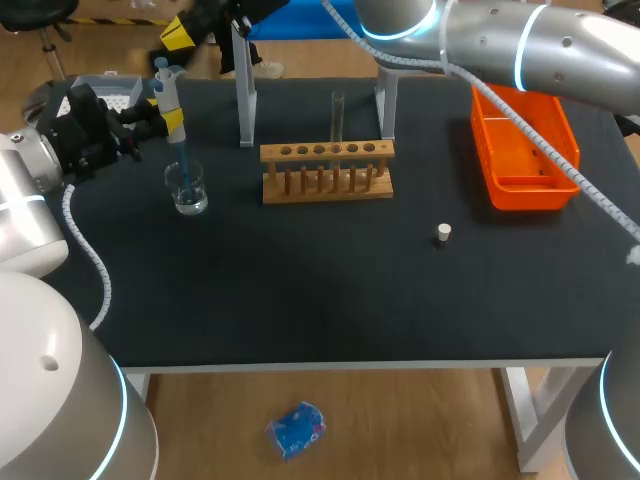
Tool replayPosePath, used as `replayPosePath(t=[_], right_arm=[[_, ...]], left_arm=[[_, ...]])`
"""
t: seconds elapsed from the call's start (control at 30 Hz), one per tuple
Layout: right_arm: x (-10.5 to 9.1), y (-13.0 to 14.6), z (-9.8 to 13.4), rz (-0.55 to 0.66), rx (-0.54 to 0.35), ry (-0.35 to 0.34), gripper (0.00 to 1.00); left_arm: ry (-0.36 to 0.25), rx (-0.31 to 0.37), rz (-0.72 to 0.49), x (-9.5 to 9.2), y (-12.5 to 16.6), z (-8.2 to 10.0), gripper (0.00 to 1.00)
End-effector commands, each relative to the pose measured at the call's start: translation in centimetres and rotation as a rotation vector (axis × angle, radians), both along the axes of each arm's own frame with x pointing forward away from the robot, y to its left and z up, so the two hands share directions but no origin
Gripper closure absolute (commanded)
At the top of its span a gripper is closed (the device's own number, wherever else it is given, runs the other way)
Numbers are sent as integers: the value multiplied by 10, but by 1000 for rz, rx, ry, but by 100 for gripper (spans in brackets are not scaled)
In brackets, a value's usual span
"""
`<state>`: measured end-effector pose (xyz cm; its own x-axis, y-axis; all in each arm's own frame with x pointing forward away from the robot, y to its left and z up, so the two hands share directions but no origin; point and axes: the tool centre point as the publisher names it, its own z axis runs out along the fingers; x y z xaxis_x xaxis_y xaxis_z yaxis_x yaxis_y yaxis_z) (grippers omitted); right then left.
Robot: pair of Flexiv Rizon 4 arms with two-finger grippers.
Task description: Invert the test tube, pick up the pipette, mount the tip to pipette, aspirate from beaker and dispense into the tube, eject the tip, return the pipette, and cap with the stopper.
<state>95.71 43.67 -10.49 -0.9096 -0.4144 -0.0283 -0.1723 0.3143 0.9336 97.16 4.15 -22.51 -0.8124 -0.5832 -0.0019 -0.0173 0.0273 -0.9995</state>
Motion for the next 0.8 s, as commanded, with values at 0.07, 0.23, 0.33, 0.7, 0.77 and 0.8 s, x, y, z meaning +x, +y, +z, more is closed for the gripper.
replayPosePath(t=[0.07, 0.23, 0.33, 0.7, 0.77, 0.8], right_arm=[[10, 11, -5, 26, 6, 15, 100], [10, 15, -8, 38, 11, 28, 100], [10, 15, -10, 42, 11, 35, 100], [6, 15, -15, 48, 10, 52, 100], [6, 15, -18, 46, 12, 58, 100], [7, 15, -19, 45, 13, 60, 100]], left_arm=[[-2, 0, 1, 0, 0, 0, 100], [-2, 0, 1, 0, 0, 0, 100], [-2, 0, 1, 0, 0, 0, 100], [-2, 0, 1, 0, 0, 0, 100], [-2, 0, 1, 0, 0, 0, 100], [-2, 0, 1, 0, 0, 0, 100]])
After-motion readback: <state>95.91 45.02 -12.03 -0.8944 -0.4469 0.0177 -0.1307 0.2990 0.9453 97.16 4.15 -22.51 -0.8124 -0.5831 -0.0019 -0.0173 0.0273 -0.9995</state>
